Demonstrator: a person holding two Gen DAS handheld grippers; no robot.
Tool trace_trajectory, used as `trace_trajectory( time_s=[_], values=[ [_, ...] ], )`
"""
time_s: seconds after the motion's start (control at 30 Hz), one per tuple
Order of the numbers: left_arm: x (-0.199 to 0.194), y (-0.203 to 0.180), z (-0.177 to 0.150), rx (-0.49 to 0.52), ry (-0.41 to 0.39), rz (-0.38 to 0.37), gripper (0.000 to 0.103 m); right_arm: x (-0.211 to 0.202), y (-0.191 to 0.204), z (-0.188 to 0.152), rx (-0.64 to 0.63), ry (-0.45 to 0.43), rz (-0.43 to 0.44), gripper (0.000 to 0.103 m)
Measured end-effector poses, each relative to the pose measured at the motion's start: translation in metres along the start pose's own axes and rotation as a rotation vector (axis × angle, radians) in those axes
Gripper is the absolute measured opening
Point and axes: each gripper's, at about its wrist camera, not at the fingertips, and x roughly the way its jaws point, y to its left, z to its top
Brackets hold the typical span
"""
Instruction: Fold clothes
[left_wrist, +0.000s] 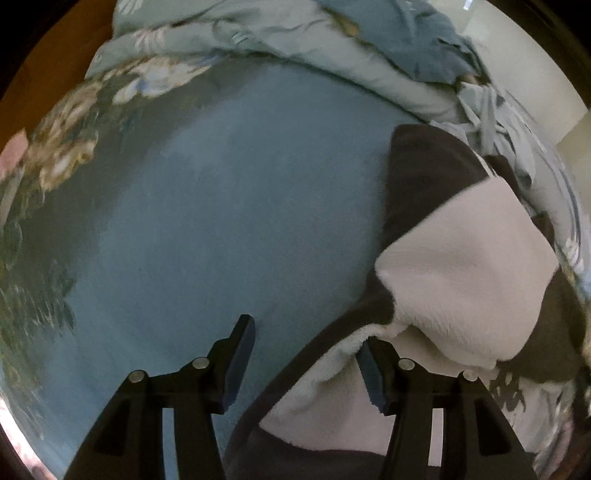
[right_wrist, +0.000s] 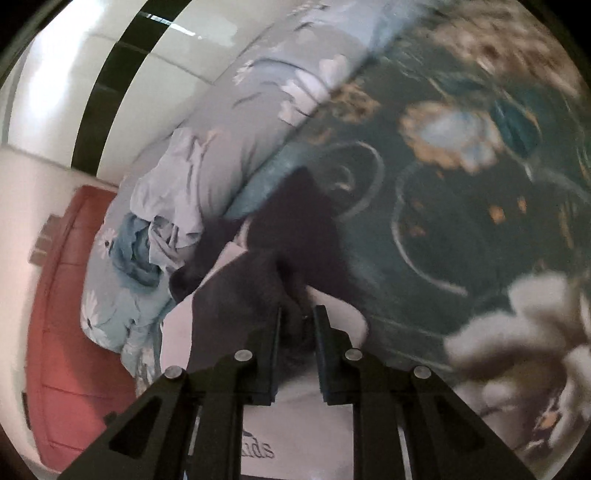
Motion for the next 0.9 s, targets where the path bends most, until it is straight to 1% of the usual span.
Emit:
trace_trajectory(
  time_s=[0.07, 0.2, 0.3, 0.33, 0.4, 0.43, 0.47, 0.53, 0.57, 0.63, 0.67, 0.73, 0.83, 0.9],
  values=[
    [0.0, 0.004, 0.001, -0.017, 0.004, -0.019, 0.059, 0.003, -0.008, -0.003, 0.027, 0.0, 0.007, 0.017],
    [0.002, 0.005, 0.004, -0.027, 0.024, -0.04, 0.06, 0.008, -0.012, -0.001, 0.016, 0.012, -0.009, 0.017],
    [0.001, 0.003, 0.006, -0.01, 0.031, -0.04, 0.061, 0.01, -0.014, 0.001, 0.027, 0.031, -0.001, 0.017],
    [-0.001, 0.002, 0.005, 0.002, 0.036, -0.052, 0.061, 0.009, -0.011, 0.003, 0.026, 0.046, -0.004, 0.018],
    [-0.007, 0.003, 0.005, 0.025, 0.049, -0.084, 0.061, -0.001, -0.005, 0.003, -0.006, 0.045, -0.013, 0.023],
    [-0.011, 0.005, 0.005, 0.031, 0.056, -0.107, 0.061, -0.008, 0.001, 0.003, -0.03, 0.04, -0.019, 0.024],
    [-0.016, 0.007, 0.005, 0.035, 0.063, -0.134, 0.061, -0.015, 0.005, 0.002, -0.046, 0.041, -0.02, 0.026],
    [-0.025, 0.014, 0.008, 0.049, 0.086, -0.19, 0.06, -0.03, 0.007, -0.002, -0.062, 0.062, -0.009, 0.039],
    [-0.031, 0.018, 0.006, 0.059, 0.099, -0.222, 0.06, -0.037, 0.009, -0.004, -0.071, 0.072, -0.003, 0.04],
    [-0.042, 0.026, 0.002, 0.084, 0.124, -0.282, 0.06, -0.051, 0.004, -0.012, -0.094, 0.114, -0.019, 0.04],
    [-0.046, 0.031, -0.003, 0.099, 0.136, -0.297, 0.06, -0.058, 0.0, -0.017, -0.109, 0.137, -0.033, 0.041],
    [-0.055, 0.042, -0.014, 0.128, 0.16, -0.322, 0.06, -0.067, -0.013, -0.028, -0.139, 0.222, -0.061, 0.046],
    [-0.062, 0.06, -0.033, 0.167, 0.202, -0.335, 0.06, -0.075, -0.041, -0.046, -0.136, 0.366, -0.104, 0.046],
    [-0.063, 0.074, -0.05, 0.171, 0.238, -0.346, 0.06, -0.08, -0.06, -0.058, -0.122, 0.423, -0.137, 0.046]
  ],
)
